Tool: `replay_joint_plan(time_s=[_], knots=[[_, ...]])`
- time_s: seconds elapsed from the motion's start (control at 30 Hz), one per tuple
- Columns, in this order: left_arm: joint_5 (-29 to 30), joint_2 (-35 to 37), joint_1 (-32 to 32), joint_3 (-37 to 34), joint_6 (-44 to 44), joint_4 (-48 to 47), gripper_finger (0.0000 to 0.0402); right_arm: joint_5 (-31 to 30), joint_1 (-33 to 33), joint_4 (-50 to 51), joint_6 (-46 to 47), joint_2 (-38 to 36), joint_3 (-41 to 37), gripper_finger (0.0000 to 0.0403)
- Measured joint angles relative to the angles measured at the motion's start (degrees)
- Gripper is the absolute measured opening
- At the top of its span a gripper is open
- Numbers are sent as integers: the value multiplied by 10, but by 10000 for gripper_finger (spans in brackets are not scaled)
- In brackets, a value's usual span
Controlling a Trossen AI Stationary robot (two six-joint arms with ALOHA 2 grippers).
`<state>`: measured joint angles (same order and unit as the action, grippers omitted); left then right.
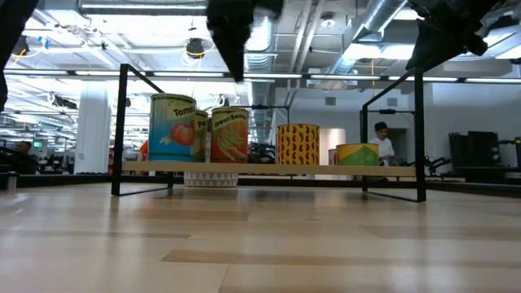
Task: Pick and place cans onto a shelf
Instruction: Adjust the canned green beans
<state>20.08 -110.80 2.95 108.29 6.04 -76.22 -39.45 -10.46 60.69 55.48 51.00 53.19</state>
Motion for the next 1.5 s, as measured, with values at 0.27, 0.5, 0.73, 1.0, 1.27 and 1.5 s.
replay_joint_plan(time_s=[0.27,0.5,0.73,1.0,1.27,1.5], knots=[[68,130,5,0,-51,-40,57,38,0,2,-87,0,0,127],[69,257,0,0,-29,-67,57,53,0,3,-198,0,0,127],[36,358,1,-1,10,-113,57,43,1,2,-158,-3,37,127],[-51,469,-10,-42,32,-87,57,63,-1,-2,-282,-63,50,127],[-72,572,-11,-159,19,28,57,61,1,-148,-245,-205,-9,127],[-160,579,-11,-193,7,63,57,52,1,-442,-325,-240,-9,127]])
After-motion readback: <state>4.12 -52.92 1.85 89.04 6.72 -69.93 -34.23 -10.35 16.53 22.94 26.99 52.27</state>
